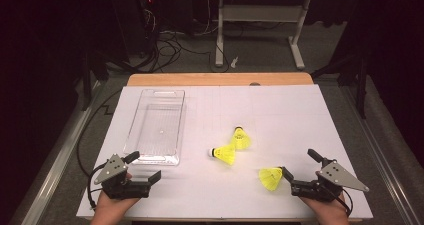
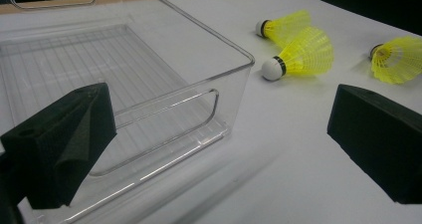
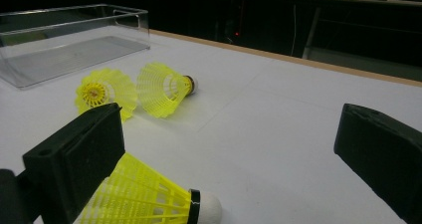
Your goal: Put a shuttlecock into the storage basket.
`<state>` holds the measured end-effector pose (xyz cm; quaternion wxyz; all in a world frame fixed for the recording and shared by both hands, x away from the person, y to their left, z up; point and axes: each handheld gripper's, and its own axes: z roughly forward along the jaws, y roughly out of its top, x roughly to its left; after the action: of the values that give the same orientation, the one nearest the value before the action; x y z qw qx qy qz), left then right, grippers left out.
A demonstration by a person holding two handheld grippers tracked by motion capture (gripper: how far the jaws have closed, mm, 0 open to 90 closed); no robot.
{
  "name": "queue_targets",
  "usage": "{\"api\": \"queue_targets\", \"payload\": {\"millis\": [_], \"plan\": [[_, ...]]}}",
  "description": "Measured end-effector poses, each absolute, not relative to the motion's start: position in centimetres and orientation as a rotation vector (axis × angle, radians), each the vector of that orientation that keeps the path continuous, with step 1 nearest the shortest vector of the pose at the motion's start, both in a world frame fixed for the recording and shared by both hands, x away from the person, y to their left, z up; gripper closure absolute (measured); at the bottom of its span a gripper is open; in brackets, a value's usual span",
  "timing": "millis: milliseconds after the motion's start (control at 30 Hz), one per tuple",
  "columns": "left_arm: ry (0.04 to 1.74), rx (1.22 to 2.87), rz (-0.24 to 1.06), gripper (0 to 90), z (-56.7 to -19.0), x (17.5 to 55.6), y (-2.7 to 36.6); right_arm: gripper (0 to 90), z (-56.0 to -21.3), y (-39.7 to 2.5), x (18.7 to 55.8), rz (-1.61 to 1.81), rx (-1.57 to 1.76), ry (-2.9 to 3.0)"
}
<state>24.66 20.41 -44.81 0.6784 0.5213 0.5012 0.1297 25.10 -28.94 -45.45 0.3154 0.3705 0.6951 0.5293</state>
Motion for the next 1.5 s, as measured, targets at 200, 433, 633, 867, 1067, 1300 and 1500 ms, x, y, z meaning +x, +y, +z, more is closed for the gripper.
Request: {"api": "queue_targets", "payload": {"millis": [200, 433, 633, 867, 1067, 1300, 1500], "plan": [[1.122, 1.170, 0.289, 0.2, -44.8, 24.6, 20.3, 0.2, -45.4, -28.9, 25.1, 1.398, 0.984, 1.825], [1.127, 1.171, 0.286, 0.2, -44.8, 24.7, 20.4, 0.2, -45.4, -29.0, 25.2, 1.397, 0.989, 1.820], [1.129, 1.168, 0.280, 0.2, -44.8, 24.7, 20.4, 0.2, -45.4, -28.9, 25.2, 1.397, 0.989, 1.818], [1.140, 1.156, 0.273, 0.2, -44.7, 24.8, 20.7, 0.2, -45.5, -29.0, 25.3, 1.397, 1.000, 1.818], [1.154, 1.119, 0.292, 0.2, -44.5, 24.9, 21.4, 0.1, -45.6, -29.0, 25.3, 1.395, 1.005, 1.820], [1.176, 1.110, 0.324, 0.2, -44.5, 25.1, 22.2, 0.2, -45.6, -29.1, 25.3, 1.396, 1.006, 1.822], [1.197, 1.104, 0.356, 0.2, -44.5, 25.3, 23.1, 0.2, -45.6, -29.1, 25.3, 1.397, 1.006, 1.822]]}}
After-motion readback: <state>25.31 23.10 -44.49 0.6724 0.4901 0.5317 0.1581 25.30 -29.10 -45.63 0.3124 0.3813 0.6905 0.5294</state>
